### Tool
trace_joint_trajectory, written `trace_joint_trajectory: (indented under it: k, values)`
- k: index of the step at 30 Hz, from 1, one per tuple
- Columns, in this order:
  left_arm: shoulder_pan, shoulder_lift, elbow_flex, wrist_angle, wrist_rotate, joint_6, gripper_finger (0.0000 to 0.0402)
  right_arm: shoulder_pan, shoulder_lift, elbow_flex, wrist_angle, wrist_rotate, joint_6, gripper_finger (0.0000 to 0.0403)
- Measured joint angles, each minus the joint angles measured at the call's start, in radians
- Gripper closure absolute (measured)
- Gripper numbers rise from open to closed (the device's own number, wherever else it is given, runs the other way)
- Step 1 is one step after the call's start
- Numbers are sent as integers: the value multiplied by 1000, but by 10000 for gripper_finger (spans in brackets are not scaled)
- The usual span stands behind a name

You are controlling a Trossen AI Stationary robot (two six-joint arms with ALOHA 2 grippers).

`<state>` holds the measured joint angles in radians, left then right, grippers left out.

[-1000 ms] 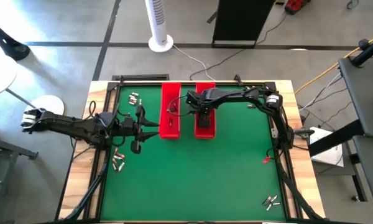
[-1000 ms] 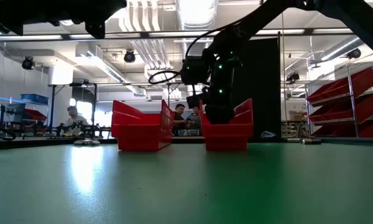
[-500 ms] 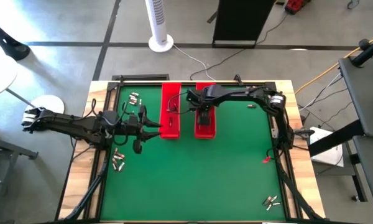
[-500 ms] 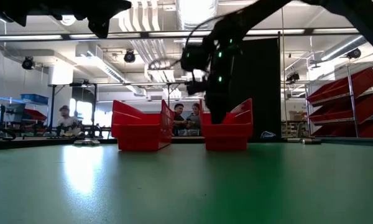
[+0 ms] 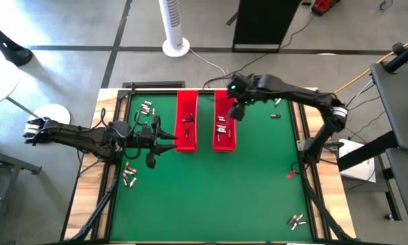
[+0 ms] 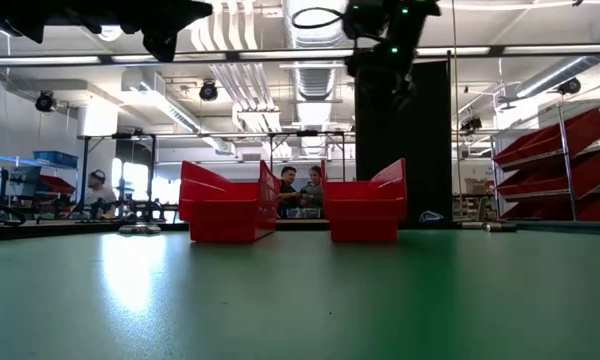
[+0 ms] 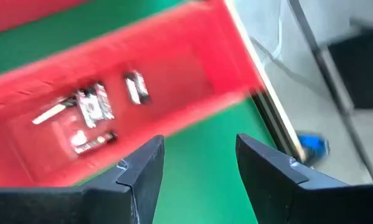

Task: Sort batteries
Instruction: Put the black battery into the left red bin

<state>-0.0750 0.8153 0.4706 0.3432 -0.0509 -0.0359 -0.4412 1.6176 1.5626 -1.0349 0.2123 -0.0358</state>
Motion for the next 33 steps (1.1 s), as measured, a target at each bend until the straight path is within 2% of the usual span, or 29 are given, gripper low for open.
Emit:
trace_joint_trajectory:
  k: [6, 9, 14, 17, 23, 27, 33]
  values:
    - [0, 1, 0, -2, 1, -10, 283, -98, -119, -180, -55, 1, -11, 208]
    - [-1, 2, 0, 6, 39, -21, 283, -153, -164, -298, -68, -2, -35, 214]
    - [-1, 3, 6, 30, 46, -31, 283, -249, -159, -451, -114, -1, -65, 231]
    - [-3, 4, 5, 49, 46, -35, 283, -291, -129, -517, -114, -2, -143, 238]
    - [-3, 4, 5, 52, 46, -41, 283, -315, -76, -555, -57, 4, -285, 245]
    - [-3, 4, 5, 61, 45, -41, 283, -329, -27, -538, -22, 54, -352, 244]
    - [-3, 4, 5, 58, 45, -42, 283, -400, 63, -506, -10, 52, -412, 244]
